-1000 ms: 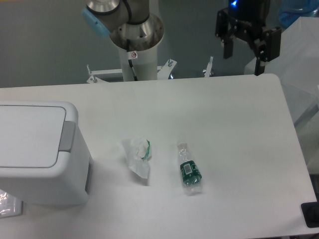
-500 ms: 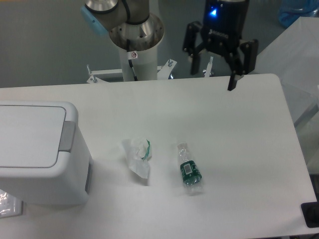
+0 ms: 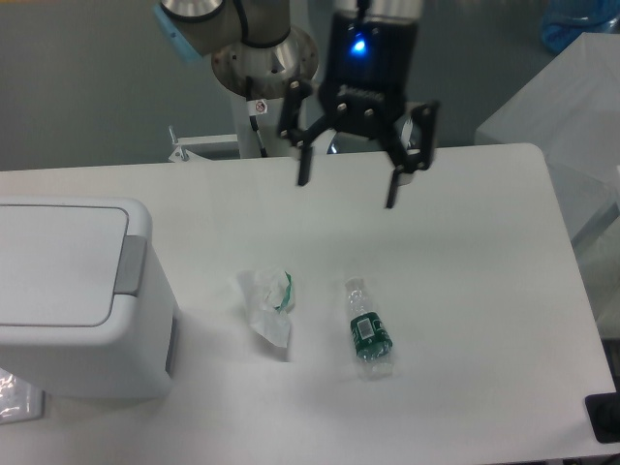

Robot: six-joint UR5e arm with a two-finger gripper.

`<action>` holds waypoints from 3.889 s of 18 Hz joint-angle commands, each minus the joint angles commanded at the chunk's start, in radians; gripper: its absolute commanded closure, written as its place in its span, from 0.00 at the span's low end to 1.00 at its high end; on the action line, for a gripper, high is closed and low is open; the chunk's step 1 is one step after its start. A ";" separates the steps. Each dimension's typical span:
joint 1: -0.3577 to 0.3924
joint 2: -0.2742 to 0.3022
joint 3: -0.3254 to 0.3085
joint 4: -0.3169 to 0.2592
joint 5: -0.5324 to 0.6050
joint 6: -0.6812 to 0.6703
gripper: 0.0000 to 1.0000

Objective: Open the trash can
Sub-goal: 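Move the open gripper across the table toward the white trash can, then lower the gripper onto the trash can lid edge, then press down on the lid edge with the gripper to flip it open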

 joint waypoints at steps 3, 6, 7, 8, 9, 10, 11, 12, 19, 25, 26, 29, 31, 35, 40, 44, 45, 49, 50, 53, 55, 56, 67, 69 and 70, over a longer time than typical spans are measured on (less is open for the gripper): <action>-0.038 -0.006 -0.031 0.052 0.026 -0.037 0.00; -0.077 -0.008 -0.039 0.055 0.025 -0.289 0.00; -0.083 -0.014 -0.042 0.058 0.025 -0.354 0.00; -0.086 -0.023 -0.042 0.066 0.023 -0.389 0.00; -0.106 -0.034 -0.043 0.069 0.023 -0.408 0.00; -0.124 -0.041 -0.043 0.071 0.023 -0.429 0.00; -0.134 -0.054 -0.043 0.071 0.023 -0.458 0.00; -0.137 -0.061 -0.042 0.071 0.023 -0.492 0.00; -0.174 -0.081 -0.052 0.071 0.026 -0.596 0.00; -0.195 -0.081 -0.092 0.091 0.031 -0.611 0.00; -0.197 -0.081 -0.098 0.092 0.031 -0.611 0.00; -0.206 -0.081 -0.103 0.092 0.031 -0.611 0.00; -0.206 -0.083 -0.104 0.094 0.031 -0.611 0.00; -0.206 -0.087 -0.108 0.094 0.031 -0.611 0.00; -0.206 -0.091 -0.109 0.094 0.032 -0.611 0.00; -0.206 -0.092 -0.115 0.094 0.032 -0.611 0.00; -0.206 -0.091 -0.118 0.094 0.032 -0.611 0.00; -0.206 -0.092 -0.121 0.097 0.032 -0.609 0.00; -0.206 -0.091 -0.121 0.097 0.032 -0.609 0.00; -0.206 -0.092 -0.121 0.095 0.032 -0.611 0.00; -0.206 -0.092 -0.121 0.094 0.032 -0.611 0.00; -0.206 -0.092 -0.123 0.094 0.032 -0.611 0.00; -0.187 -0.092 0.024 0.097 0.034 -0.517 0.00; -0.161 -0.092 0.047 0.095 0.051 -0.459 0.00; -0.158 -0.091 0.055 0.095 0.086 -0.442 0.00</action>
